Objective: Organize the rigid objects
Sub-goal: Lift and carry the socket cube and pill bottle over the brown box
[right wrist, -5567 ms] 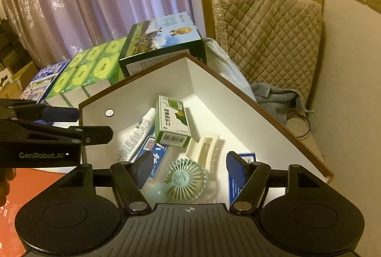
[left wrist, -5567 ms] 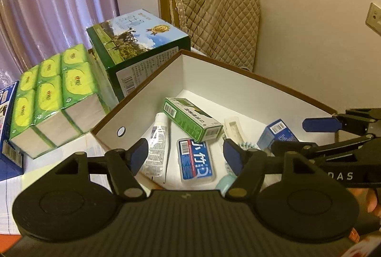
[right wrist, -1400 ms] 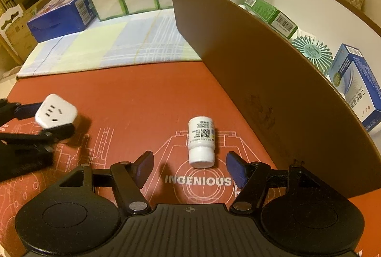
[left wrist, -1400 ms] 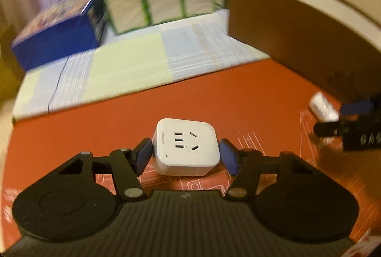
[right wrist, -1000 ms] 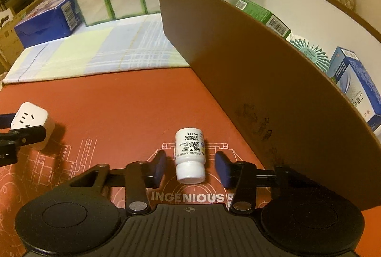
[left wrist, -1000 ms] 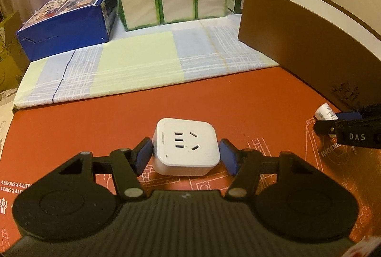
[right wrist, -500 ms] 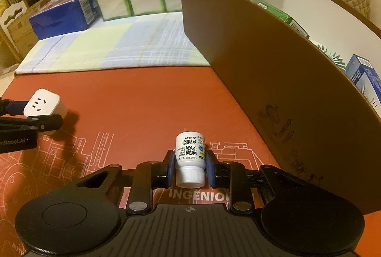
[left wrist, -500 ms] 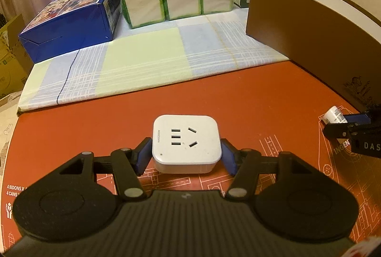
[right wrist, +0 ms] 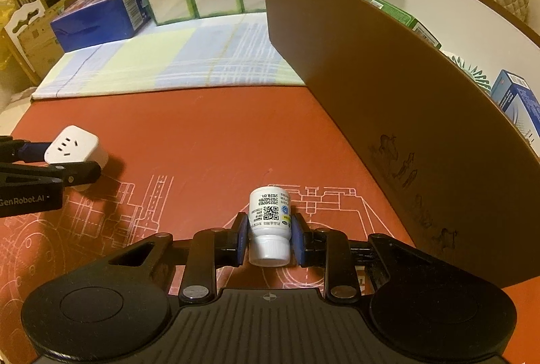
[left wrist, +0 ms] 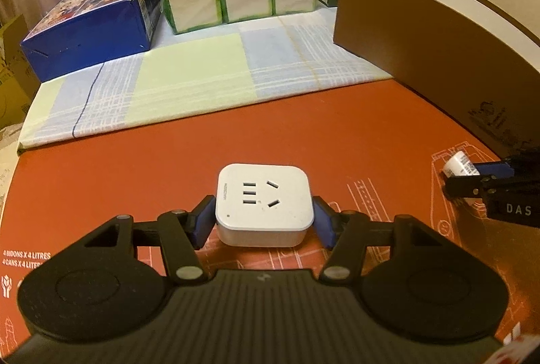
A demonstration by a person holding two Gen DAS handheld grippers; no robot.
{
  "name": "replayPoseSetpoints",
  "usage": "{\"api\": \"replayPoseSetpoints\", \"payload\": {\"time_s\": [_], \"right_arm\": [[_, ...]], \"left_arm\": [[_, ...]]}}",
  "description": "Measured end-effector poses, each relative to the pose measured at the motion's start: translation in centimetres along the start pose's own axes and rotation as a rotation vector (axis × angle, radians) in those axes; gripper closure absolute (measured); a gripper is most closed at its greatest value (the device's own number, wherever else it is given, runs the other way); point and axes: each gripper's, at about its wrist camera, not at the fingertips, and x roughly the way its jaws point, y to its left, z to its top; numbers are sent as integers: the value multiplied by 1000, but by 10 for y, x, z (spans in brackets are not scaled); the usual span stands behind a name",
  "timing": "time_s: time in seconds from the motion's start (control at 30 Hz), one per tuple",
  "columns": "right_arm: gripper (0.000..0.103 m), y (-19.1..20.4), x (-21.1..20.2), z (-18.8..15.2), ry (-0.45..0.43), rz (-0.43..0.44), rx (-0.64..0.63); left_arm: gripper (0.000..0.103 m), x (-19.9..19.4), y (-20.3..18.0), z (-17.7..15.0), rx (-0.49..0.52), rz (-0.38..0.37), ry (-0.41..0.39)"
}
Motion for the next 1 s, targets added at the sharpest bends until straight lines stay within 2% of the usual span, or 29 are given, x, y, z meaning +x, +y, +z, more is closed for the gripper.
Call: {"api": "replayPoseSetpoints", "payload": {"time_s": [0.57, 1.0], "right_arm": [[79, 5, -39, -7, -42, 69, -11], [79, -7, -76, -13, -77, 89, -9]], "left_arm": [[48, -31, -21, -12, 9, -48, 3], [48, -69, -56, 5, 46, -92, -47]]}}
